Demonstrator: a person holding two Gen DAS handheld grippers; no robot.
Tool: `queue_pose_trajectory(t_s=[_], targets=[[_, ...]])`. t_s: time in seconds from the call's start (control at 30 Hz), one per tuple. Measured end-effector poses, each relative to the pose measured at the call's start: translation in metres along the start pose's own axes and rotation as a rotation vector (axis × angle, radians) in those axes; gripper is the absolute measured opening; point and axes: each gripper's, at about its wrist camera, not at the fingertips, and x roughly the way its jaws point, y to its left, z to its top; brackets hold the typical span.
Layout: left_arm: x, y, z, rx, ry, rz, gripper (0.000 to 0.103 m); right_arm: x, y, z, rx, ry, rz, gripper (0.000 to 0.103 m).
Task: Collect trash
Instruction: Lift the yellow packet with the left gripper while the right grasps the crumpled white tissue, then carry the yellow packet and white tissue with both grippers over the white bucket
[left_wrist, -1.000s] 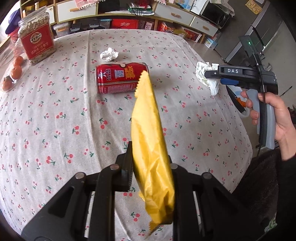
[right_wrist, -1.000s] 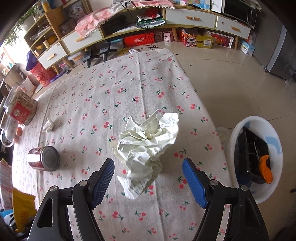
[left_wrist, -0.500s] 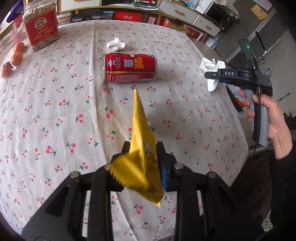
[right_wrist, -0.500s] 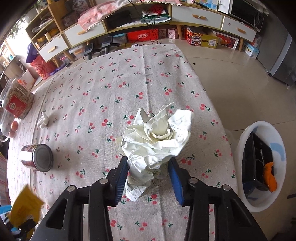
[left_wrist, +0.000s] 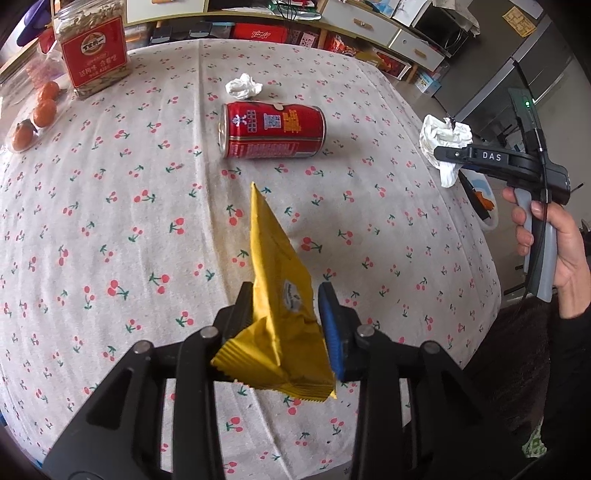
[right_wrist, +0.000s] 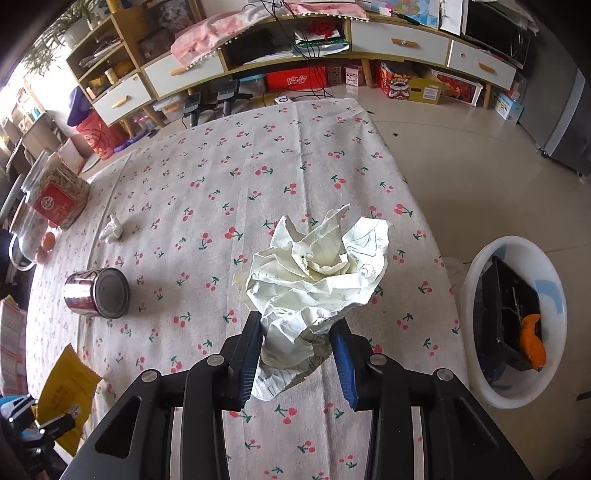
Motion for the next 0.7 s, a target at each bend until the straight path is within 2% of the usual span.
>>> queue_pose_trajectory(t_s=[0.03,0.1,0.2,0.4,0.7], targets=[[0.001,0.0,-0.001,0.001,0.004,0.005,0.034,-0.002,0.0,-0.001,-0.002,-0.002,0.003,0.037],[0.001,0.001,-0.001,-0.003,0.004,0.009,0.022,-0.007,0.0,-0.004,-0.009,-0.009,0.006,0.037],[-0.004,0.002,0.0,-0.012,-0.024,0.012,0.016,-0.011,-0.001,-0.006,-0.012,-0.017,0.01,0.037],[-0.018,0.001,0.003,-0.026,-0.095,0.016,0.015,-0.024,-0.006,-0.009,-0.008,-0.045,0.02,0.037],[-0.022,-0.003,0.009,-0.031,-0.134,0.009,0.015,-0.036,-0.016,-0.013,0.008,-0.074,0.021,0.037]])
